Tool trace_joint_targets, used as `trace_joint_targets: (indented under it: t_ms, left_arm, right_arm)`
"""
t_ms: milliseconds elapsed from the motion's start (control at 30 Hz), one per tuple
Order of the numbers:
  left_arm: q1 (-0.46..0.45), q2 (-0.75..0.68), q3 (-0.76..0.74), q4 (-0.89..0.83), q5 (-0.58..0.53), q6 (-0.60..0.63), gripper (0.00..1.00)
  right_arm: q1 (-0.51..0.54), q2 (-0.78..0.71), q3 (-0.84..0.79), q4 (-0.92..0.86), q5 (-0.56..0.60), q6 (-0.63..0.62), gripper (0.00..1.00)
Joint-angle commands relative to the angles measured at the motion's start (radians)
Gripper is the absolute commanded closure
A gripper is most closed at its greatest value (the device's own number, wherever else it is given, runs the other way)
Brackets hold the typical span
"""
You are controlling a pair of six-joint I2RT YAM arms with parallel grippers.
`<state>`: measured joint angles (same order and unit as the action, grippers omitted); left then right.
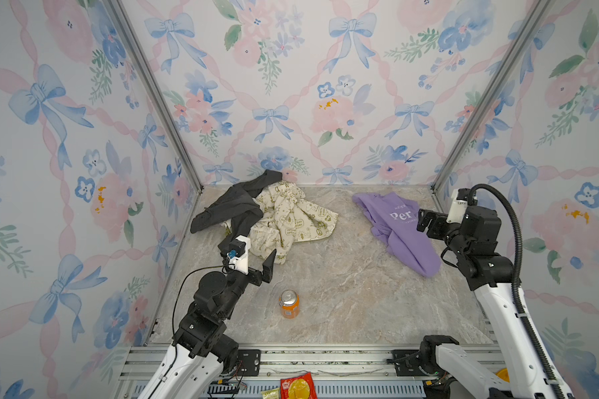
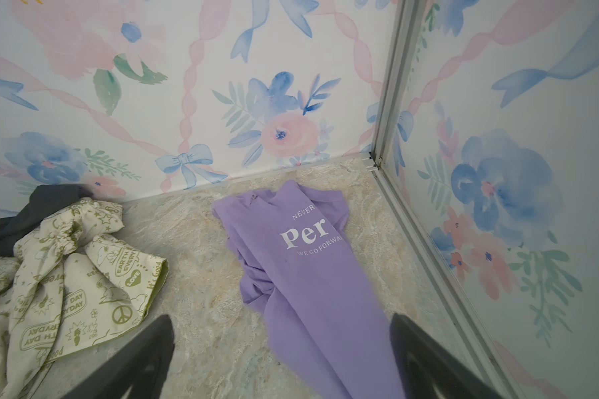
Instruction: Pick out a specific cloth from the pile
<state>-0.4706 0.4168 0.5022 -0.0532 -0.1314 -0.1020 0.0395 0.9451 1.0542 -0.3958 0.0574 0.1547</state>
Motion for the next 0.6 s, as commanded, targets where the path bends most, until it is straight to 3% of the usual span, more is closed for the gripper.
trace_joint_targets:
  t_ms: [0,200,333,500,567]
  left_arm:
    - [0.004,0.015,0.042,0.013,-0.131,-0.099,0.02]
    - [0.003,0.025,-0.029,0.161,-0.315,-0.199,0.02]
    - [0.004,0.066,-0.17,0.382,-0.417,-0.149,0.02]
    - [0.015,0.231,-0.286,0.635,-0.544,-0.065,0.02]
    - [0.039,0.292,-0.325,0.749,-0.548,-0.017,0.02]
  right_arm:
    - [0.063,-0.036,-0.036,0.063,-0.016,-0.052,0.03]
    - [0.134,-0.108,-0.185,0.192,-0.007,-0.08,0.03]
    - [0.134,-0.138,-0.31,0.285,0.008,-0.075,0.03]
    - [0.132,-0.094,-0.458,0.426,0.084,-0.089,0.03]
    - [0.123,-0.054,-0.509,0.502,0.106,-0.1,0.03]
